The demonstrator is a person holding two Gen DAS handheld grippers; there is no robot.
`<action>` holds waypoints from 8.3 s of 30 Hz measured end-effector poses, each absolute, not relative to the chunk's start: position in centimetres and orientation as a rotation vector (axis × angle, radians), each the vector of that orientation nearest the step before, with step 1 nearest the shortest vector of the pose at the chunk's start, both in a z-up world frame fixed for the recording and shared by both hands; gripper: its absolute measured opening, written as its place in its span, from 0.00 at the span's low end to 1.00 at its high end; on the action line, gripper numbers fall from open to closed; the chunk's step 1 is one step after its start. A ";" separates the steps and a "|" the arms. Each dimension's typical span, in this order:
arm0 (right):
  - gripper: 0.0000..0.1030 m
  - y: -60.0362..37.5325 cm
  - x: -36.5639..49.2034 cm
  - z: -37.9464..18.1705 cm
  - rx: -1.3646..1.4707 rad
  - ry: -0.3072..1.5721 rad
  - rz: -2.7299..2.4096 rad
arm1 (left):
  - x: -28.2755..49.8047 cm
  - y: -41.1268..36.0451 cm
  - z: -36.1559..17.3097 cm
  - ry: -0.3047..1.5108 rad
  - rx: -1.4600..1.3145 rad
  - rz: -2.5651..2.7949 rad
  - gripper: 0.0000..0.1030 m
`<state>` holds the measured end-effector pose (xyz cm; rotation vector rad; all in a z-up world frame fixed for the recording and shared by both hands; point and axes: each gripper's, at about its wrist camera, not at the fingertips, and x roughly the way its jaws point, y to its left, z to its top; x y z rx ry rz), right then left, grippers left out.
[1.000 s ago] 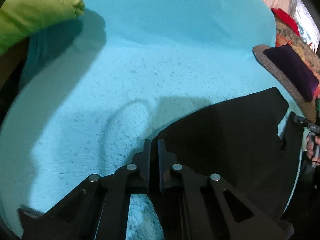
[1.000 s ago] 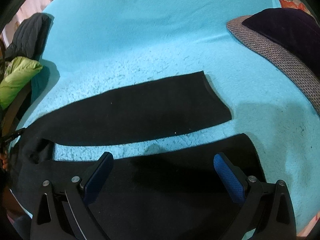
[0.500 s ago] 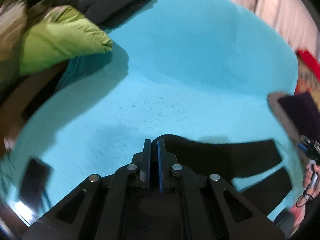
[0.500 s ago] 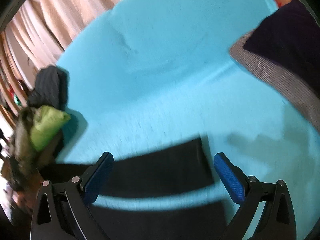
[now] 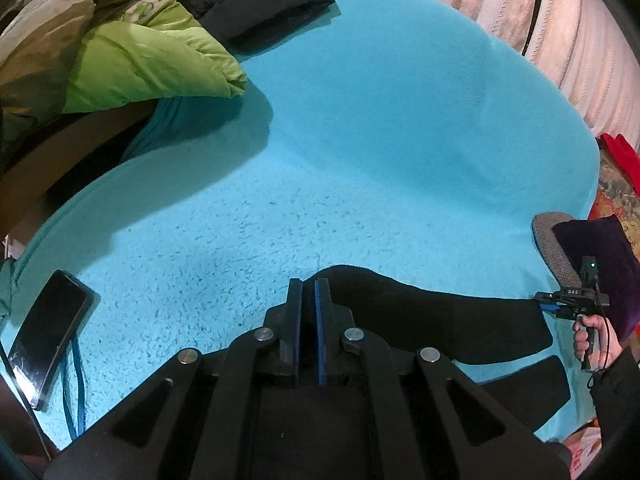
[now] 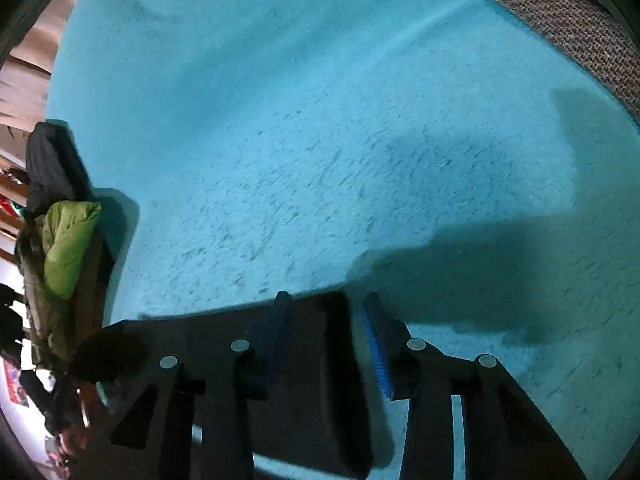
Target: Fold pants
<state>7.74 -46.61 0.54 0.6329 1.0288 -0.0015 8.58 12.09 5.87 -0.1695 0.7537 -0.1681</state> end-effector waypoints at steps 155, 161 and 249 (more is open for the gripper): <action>0.03 -44.7 -16.7 -3.0 0.904 0.762 0.070 | -5.8 22.6 -4.2 0.757 -0.610 -0.070 0.08; 0.05 -44.6 -16.9 -3.1 0.900 0.752 0.079 | -6.0 23.5 -4.3 0.763 -0.563 -0.037 0.41; 0.00 -36.3 -5.9 -1.2 0.530 1.013 0.319 | 6.6 -1.0 -4.3 0.999 -0.370 -0.502 0.50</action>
